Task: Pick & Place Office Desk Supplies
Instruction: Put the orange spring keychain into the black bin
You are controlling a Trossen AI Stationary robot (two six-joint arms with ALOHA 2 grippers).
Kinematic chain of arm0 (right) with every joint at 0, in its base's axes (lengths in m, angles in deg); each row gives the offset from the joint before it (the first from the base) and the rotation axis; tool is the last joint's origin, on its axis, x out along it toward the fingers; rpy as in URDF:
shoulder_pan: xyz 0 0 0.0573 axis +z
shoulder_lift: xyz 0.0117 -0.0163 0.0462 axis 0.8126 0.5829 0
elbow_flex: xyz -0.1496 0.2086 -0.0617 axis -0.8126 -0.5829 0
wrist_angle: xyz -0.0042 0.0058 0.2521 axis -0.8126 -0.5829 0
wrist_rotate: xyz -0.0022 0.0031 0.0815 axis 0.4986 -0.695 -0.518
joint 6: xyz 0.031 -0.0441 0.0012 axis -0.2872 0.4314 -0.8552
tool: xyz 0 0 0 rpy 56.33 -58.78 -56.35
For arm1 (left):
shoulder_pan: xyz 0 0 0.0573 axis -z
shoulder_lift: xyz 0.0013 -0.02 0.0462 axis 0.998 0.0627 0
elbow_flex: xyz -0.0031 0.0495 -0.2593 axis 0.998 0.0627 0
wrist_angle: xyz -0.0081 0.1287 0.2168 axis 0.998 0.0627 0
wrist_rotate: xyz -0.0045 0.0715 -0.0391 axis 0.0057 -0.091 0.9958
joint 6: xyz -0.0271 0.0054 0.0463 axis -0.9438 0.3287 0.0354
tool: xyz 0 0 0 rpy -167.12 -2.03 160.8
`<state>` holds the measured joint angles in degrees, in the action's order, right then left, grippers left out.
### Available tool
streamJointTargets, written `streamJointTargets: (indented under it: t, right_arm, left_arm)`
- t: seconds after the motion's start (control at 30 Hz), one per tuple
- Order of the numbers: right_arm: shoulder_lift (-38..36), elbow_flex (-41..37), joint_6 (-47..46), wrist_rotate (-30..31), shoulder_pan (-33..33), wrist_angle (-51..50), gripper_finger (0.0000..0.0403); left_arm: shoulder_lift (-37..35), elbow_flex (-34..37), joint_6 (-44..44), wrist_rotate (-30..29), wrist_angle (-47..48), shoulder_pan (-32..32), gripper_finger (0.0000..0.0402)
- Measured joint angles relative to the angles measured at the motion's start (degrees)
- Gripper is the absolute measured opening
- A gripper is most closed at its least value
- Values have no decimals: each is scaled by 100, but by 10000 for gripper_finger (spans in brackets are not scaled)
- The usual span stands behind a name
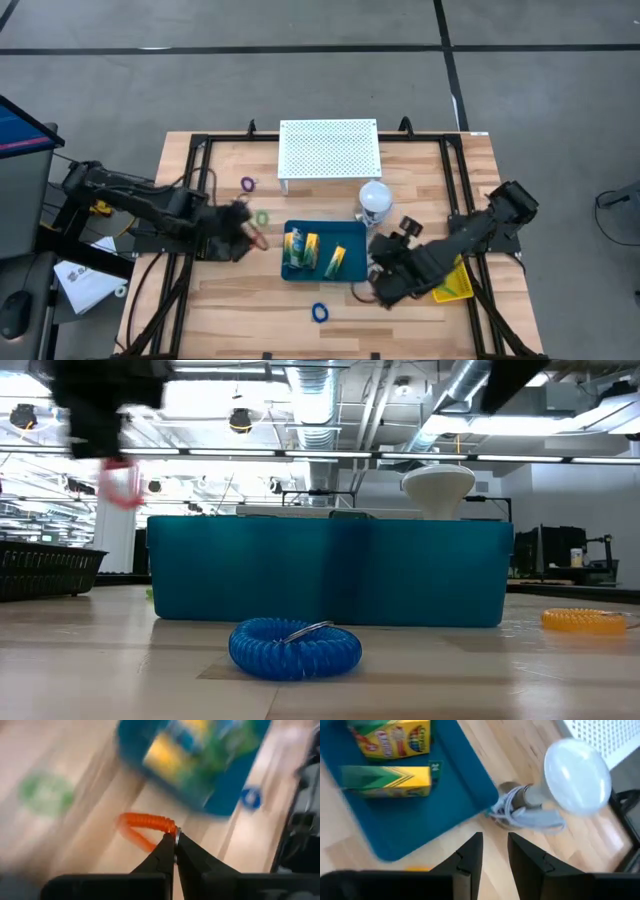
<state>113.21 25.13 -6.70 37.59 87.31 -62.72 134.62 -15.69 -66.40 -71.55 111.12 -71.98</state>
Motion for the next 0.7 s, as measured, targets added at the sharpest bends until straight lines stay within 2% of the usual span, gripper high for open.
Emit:
streamJointTargets:
  t: [0.17, 0.3, 0.5, 0.7]
  right_arm:
    - [-161, -156, -955, -11, 474, -408, 87]
    - [-190, -335, -1727, -176, 912, -825, 87]
    - [-429, -767, -2576, -324, 1355, -830, 87]
    - [-539, -832, -2932, -299, 1571, -822, 87]
  left_arm:
    - [-666, -7, -1885, 24, 1500, 795, 0]
    - [-766, 0, -3022, -25, 2507, 1196, 0]
    - [-535, 211, -3722, 41, 2855, 1254, 0]
    - [-246, 269, -3774, 55, 2799, 1254, 0]
